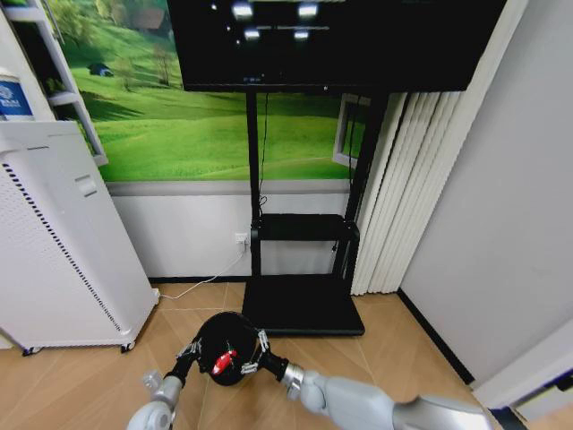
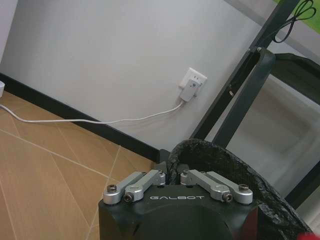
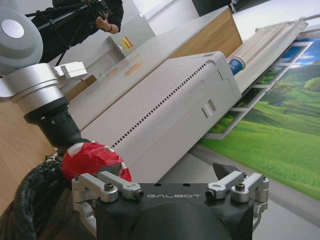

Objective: Pick up the trash bin and place the garbage on the floor into it.

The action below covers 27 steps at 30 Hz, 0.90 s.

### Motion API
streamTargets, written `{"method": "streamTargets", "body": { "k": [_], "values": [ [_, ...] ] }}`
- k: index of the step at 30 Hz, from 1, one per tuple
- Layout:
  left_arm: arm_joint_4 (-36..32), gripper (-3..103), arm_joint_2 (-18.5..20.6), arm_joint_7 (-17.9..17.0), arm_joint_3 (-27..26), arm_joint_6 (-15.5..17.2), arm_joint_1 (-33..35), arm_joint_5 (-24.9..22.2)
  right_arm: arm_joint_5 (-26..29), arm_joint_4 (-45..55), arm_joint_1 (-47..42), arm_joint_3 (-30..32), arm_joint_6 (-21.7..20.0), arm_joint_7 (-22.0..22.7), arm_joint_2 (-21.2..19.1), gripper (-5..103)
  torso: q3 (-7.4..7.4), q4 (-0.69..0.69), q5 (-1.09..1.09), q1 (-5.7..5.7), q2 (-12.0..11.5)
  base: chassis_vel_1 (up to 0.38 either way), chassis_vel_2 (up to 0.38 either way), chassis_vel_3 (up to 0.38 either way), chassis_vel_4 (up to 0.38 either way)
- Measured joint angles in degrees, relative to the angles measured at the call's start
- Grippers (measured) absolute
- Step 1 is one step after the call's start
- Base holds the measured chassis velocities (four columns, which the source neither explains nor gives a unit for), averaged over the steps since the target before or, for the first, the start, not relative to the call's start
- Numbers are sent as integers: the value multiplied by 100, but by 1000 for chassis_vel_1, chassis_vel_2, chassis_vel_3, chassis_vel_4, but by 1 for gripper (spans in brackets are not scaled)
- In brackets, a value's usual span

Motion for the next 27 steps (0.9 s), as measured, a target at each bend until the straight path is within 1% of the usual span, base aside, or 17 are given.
{"method": "streamTargets", "body": {
  "k": [2, 3, 4, 6, 7, 8, 10, 11, 13, 14, 16, 17, 19, 23, 24, 26, 27],
  "values": [
    [1, 7, -50, 5, -27, -1, 16, 13, -151, -46, 193, -17, -5, -7, 46, 100, 0, 0, -1, 0, 0, 0, 0, 0, 0],
    [1, 7, -70, 8, -39, -2, 24, 17, -345, -97, 254, 11, -9, 34, 111, 100, 0, -2, -1, 0, 0, 0, 0, 0, 0],
    [1, 7, -70, 8, -39, -2, 24, 17, -345, -97, 254, 11, -9, 34, 111, 100, 0, -2, -1, 0, 0, 0, 0, 0, 0],
    [-18, 7, -107, 18, -149, -4, 112, 37, -836, -277, 430, 54, -52, 61, 263, 100, 0, -3, -2, 0, 0, 0, 0, 0, 0],
    [-31, 7, -160, 27, -310, -9, 230, 74, -1452, -542, 643, 109, -95, 91, 504, 100, 0, 0, 0, 0, 0, 0, 0, 0, 0],
    [-31, 7, -160, 27, -310, -9, 230, 74, -1452, -542, 643, 109, -95, 91, 504, 100, 0, 0, 0, 0, 0, 0, 0, 0, 0],
    [-42, 7, -208, 29, -364, -16, 275, 102, -1964, -731, 795, 176, -191, 160, 629, 100, 0, 2, 0, 0, 0, 0, 0, 0, 0],
    [-42, 7, -208, 29, -364, -16, 275, 102, -1964, -731, 795, 176, -191, 160, 629, 100, 0, 2, 0, 0, 0, 0, 0, 0, 0],
    [-51, 7, -237, 29, -370, -17, 278, 106, -2398, -870, 927, 250, -277, 204, 672, 100, 0, -1, -1, 0, 0, 0, 0, 0, 0],
    [-51, 7, -237, 29, -370, -17, 278, 106, -2398, -870, 927, 250, -277, 204, 672, 100, 0, -1, -1, 0, 0, 0, 0, 0, 0],
    [-35, 7, -253, 30, -370, -17, 247, 107, -2802, -997, 1062, 324, -321, 255, 692, 100, 0, -1, -1, 0, 0, 0, 0, 0, 0],
    [-35, 7, -253, 30, -370, -17, 247, 107, -2802, -997, 1062, 324, -321, 255, 692, 100, 0, -1, -1, 0, 0, 0, 0, 0, 0],
    [1, 7, -262, 30, -368, -17, 218, 106, -3167, -1134, 1240, 370, -447, 415, 703, 100, 0, -1, 0, 0, 0, 0, 0, 0, 0],
    [37, 7, -268, 29, -360, -17, 186, 102, -3377, -1349, 1354, 346, -482, 482, 716, 100, 0, 0, -1, 1, 0, 0, 0, 0, 0],
    [59, 7, -270, 28, -351, -17, 156, 89, -3705, -1512, 1401, 371, -478, 559, 727, 100, 0, -1, 0, 1, 0, 0, 0, 0, 0],
    [90, 7, -270, 28, -350, -17, 122, 74, -4136, -1585, 1447, 407, -469, 689, 697, 100, 0, -1, 0, 1, 0, 0, 0, 0, 0],
    [90, 7, -270, 28, -350, -17, 122, 74, -4136, -1585, 1447, 407, -469, 689, 697, 100, 0, -1, 0, 1, 0, 0, 0, 0, 0]
  ]
}}
